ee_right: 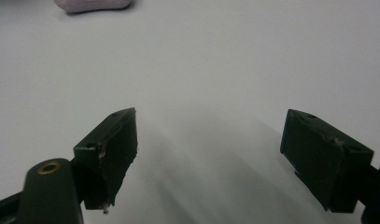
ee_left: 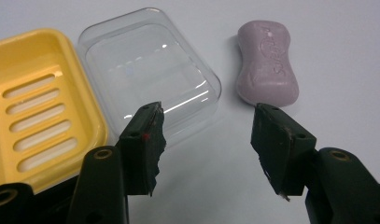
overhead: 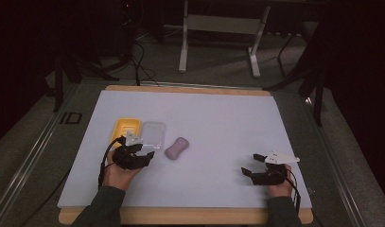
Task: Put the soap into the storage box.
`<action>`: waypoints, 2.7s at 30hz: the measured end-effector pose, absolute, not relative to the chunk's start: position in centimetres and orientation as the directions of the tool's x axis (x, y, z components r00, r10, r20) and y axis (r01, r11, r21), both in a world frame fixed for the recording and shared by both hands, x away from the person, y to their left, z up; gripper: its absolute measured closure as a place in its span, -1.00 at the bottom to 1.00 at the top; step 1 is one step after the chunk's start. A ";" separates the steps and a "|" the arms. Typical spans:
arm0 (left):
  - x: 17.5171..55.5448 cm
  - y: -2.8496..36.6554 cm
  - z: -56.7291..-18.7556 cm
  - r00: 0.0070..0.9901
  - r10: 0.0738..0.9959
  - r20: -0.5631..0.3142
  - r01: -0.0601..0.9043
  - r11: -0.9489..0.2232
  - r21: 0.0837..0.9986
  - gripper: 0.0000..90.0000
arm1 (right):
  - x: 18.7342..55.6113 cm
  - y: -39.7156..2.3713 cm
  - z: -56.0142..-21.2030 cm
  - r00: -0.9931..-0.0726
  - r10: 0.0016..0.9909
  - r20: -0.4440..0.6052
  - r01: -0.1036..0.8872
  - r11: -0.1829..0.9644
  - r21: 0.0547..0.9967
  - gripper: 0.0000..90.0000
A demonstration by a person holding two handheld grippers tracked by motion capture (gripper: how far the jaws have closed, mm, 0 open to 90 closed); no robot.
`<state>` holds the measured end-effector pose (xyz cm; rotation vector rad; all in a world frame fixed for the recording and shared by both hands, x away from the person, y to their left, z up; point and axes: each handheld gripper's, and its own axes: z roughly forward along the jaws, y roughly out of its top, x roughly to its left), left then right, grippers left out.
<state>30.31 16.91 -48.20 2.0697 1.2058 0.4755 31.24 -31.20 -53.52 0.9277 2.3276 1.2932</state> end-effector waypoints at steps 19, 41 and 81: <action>32.2 15.3 -47.5 0.523 0.852 -0.015 0.610 -0.362 0.705 -0.04 | 31.3 -31.2 -53.5 -0.734 0.678 0.038 0.391 0.376 0.840 -0.59; 34.1 13.2 -46.6 0.543 0.839 0.010 0.596 -0.394 0.700 -0.10 | 31.3 -31.2 -53.5 -0.735 0.677 0.038 0.389 0.376 0.841 -0.59; 36.2 9.5 -47.1 0.608 0.794 -0.004 0.623 -0.474 0.622 -0.27 | 31.2 -31.3 -53.5 -0.735 0.677 0.038 0.387 0.373 0.843 -0.59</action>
